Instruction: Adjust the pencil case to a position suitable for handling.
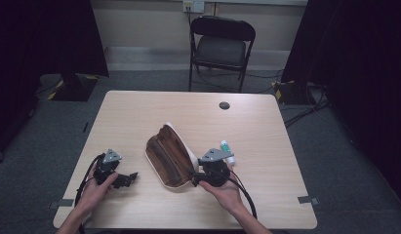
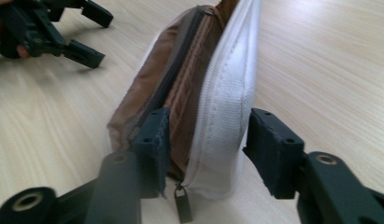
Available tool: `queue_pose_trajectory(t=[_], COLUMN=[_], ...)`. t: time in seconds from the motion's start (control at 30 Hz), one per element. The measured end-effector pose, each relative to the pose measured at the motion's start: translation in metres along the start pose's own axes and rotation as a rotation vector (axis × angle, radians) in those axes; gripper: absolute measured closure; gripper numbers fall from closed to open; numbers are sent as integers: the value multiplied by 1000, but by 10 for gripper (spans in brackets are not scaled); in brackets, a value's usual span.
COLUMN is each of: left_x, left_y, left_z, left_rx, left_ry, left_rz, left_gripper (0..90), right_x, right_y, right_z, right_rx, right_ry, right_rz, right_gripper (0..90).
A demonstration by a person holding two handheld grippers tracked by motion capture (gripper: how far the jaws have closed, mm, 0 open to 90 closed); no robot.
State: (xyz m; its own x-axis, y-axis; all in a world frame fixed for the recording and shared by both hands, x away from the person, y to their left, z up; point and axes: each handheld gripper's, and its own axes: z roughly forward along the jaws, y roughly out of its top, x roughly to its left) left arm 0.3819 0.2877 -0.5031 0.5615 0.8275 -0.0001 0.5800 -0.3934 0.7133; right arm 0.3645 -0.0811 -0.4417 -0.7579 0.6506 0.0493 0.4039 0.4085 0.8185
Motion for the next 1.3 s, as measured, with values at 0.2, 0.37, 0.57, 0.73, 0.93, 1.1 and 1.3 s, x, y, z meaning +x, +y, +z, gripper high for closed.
queue_pose_trajectory(t=[0.2,0.37,0.57,0.73,0.93,1.1,1.3], left_x=[0,0,0,0,0,0,0], left_y=[0,0,0,0,0,0,0], left_z=[0,0,0,0,0,0,0], left_rx=[-1,0,0,0,1,0,1], left_ry=[0,0,0,0,1,1,1], left_rz=[-1,1,0,0,1,0,1], left_gripper=[0,0,0,0,0,0,0], right_x=[-6,-11,-14,-16,-26,-40,-49], right_y=[-6,-8,-10,-14,-16,-18,-19], right_z=[9,6,-3,-16,-18,-8,-8], right_rx=[8,-34,-39,-78,-61,-55,-25], right_ry=[-34,-30,52,149,120,46,-85], right_rz=[17,27,15,-16,-27,-10,4], right_gripper=[616,725,757,765,763,725,626])
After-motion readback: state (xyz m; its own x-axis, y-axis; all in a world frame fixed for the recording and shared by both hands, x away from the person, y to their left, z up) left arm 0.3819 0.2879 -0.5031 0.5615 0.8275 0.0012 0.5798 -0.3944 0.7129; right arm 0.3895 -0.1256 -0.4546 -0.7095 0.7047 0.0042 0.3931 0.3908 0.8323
